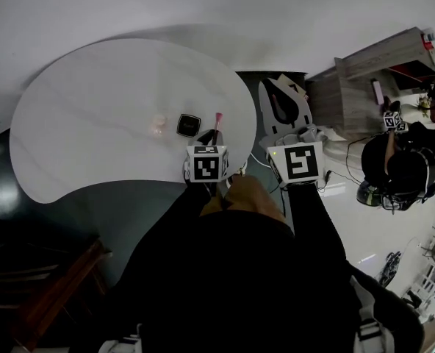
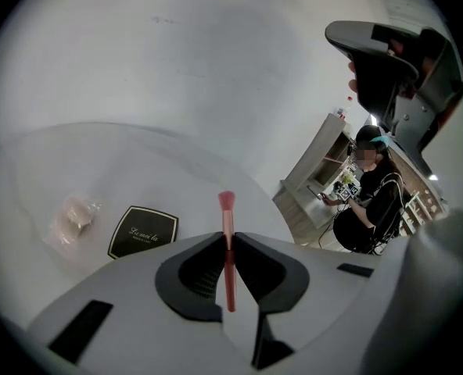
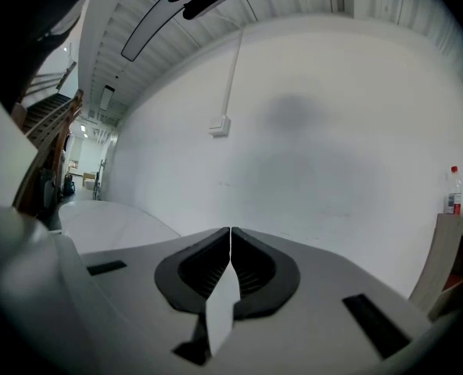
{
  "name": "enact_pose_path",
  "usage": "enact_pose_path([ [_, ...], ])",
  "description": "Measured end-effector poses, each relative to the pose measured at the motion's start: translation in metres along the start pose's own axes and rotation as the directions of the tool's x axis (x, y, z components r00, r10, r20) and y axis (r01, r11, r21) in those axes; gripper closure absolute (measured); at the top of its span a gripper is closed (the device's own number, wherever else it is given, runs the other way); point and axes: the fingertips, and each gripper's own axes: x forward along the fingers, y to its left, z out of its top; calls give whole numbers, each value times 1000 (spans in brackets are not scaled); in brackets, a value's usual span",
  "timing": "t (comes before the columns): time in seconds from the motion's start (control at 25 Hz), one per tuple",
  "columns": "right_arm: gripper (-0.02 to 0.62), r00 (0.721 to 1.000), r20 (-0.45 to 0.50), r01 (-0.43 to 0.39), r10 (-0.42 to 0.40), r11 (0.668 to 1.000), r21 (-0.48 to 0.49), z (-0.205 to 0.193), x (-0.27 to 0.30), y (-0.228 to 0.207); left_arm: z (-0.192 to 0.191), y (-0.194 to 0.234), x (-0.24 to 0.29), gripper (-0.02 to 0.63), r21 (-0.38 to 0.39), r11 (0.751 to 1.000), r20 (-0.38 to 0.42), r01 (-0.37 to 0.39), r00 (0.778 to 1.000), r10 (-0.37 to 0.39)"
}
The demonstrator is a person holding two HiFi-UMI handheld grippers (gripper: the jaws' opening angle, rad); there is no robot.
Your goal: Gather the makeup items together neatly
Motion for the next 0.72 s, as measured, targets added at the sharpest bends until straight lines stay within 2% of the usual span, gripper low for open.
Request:
enact_pose_path([
  [0.16,568,998,-52,20,-22,999,-31,-13,-13,4,-2,6,9,553,-26,1000,-5,5,1000,-5],
  [0.36,568,998,-56,39,-42,998,-54,-10,-24,11,-2,6,14,552,-52,998,-4,22,1000,-22],
  [0.56,568,996,-54,65,-68,996,-65,-7,-32,11,5,3,17,550,-12,1000,0,27,1000,-27],
  [0.6,568,996,-54,68,-72,995,-67,-7,-33,11,2,3,18,478,7,1000,-8,23,1000,-23],
  [0.64,568,996,-53,72,-76,995,-67,-6,-34,11,-2,4,18,440,23,1000,-17,19,1000,-18],
  [0.72,568,995,-51,81,-84,995,-65,-4,-36,10,-9,6,16,440,37,999,-28,12,1000,-11],
])
